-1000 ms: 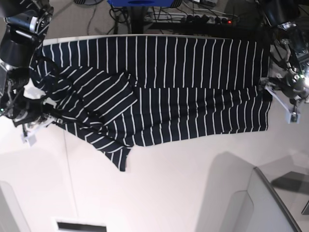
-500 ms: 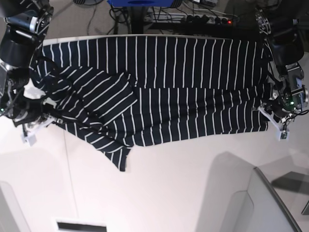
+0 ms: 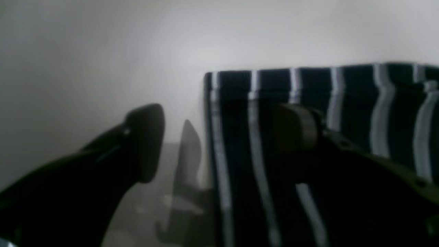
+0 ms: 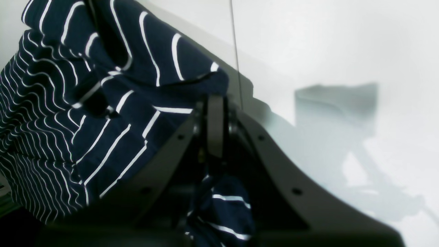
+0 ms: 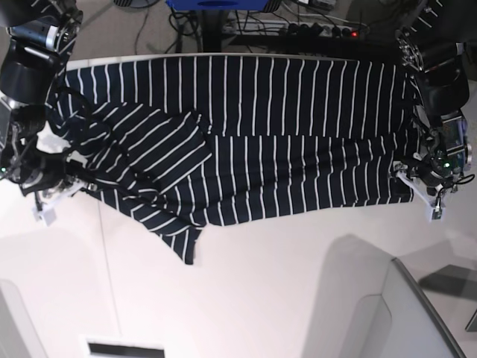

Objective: Layout the t-shirt on the table in an organized manner, then fold the t-shirt properly

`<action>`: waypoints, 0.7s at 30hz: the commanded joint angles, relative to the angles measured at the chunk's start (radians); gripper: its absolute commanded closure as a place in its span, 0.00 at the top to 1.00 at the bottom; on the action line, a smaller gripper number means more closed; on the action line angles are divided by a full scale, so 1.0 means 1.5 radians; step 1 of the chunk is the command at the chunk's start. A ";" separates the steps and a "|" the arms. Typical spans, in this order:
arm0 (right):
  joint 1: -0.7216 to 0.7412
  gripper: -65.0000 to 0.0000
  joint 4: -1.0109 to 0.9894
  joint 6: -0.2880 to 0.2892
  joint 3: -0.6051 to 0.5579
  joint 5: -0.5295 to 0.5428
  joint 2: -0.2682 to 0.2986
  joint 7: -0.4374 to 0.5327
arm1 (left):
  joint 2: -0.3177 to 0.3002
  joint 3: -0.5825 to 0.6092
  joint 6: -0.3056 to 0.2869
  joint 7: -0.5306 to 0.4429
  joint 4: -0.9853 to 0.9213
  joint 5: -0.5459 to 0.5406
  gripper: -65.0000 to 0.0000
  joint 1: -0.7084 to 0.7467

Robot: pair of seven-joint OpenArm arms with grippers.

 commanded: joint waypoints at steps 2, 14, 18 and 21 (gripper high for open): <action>0.014 0.00 0.012 0.004 0.001 0.012 0.009 0.007 | -0.015 -0.001 0.012 -0.051 -0.033 0.036 0.75 -0.029; 0.014 0.00 0.012 0.004 0.002 0.012 0.009 0.008 | -0.009 -0.002 0.012 -0.214 -0.226 0.149 0.75 -0.119; 0.014 0.00 0.012 0.004 0.002 0.012 0.009 0.008 | -0.003 -0.002 0.012 -0.214 -0.229 0.149 0.63 -0.119; 0.014 0.00 0.012 0.004 0.002 0.012 0.009 0.008 | -0.003 -0.002 0.013 -0.215 -0.230 0.145 0.31 -0.117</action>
